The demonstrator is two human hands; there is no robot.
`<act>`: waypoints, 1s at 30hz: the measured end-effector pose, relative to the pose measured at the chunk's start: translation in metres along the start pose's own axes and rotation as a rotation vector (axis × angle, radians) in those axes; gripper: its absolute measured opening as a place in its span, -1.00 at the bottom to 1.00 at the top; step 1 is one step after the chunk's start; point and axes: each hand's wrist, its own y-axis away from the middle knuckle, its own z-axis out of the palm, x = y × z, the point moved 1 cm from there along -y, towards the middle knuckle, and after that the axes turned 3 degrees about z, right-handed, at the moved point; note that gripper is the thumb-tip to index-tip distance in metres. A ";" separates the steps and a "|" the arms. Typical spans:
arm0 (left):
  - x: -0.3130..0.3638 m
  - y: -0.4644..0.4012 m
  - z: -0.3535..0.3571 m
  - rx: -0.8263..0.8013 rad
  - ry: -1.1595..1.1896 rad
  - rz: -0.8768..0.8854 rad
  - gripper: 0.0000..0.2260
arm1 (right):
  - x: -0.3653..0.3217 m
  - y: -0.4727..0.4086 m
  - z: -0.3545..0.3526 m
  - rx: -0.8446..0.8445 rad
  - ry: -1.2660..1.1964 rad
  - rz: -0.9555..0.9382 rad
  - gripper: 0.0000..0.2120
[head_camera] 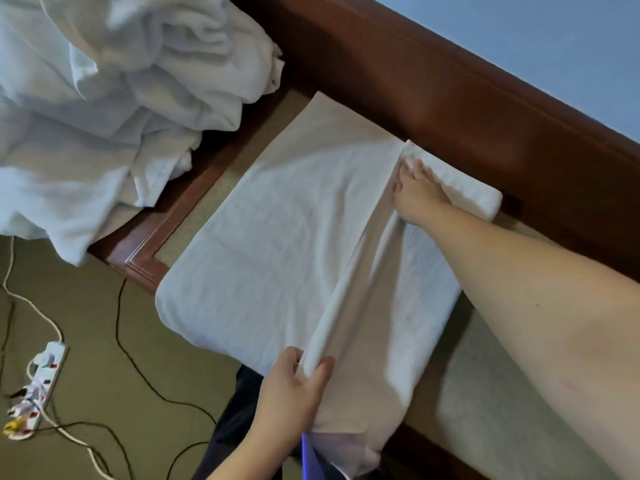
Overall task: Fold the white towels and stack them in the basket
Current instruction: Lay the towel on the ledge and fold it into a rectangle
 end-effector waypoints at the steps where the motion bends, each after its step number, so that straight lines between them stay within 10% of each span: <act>1: -0.006 0.004 -0.002 0.012 0.006 0.028 -0.73 | 0.000 0.000 0.001 -0.006 0.010 -0.003 -0.44; 7: -0.040 0.021 -0.020 0.012 -0.062 0.231 -0.91 | -0.006 0.008 -0.002 -0.003 0.051 0.015 -0.45; 18: -0.098 0.018 -0.062 0.071 -0.131 0.071 -0.66 | 0.004 0.021 -0.016 -0.062 0.085 -0.069 -0.41; 30: -0.112 -0.003 -0.032 0.175 0.183 -0.114 -0.96 | 0.041 0.073 0.014 0.127 -0.085 -0.011 -0.42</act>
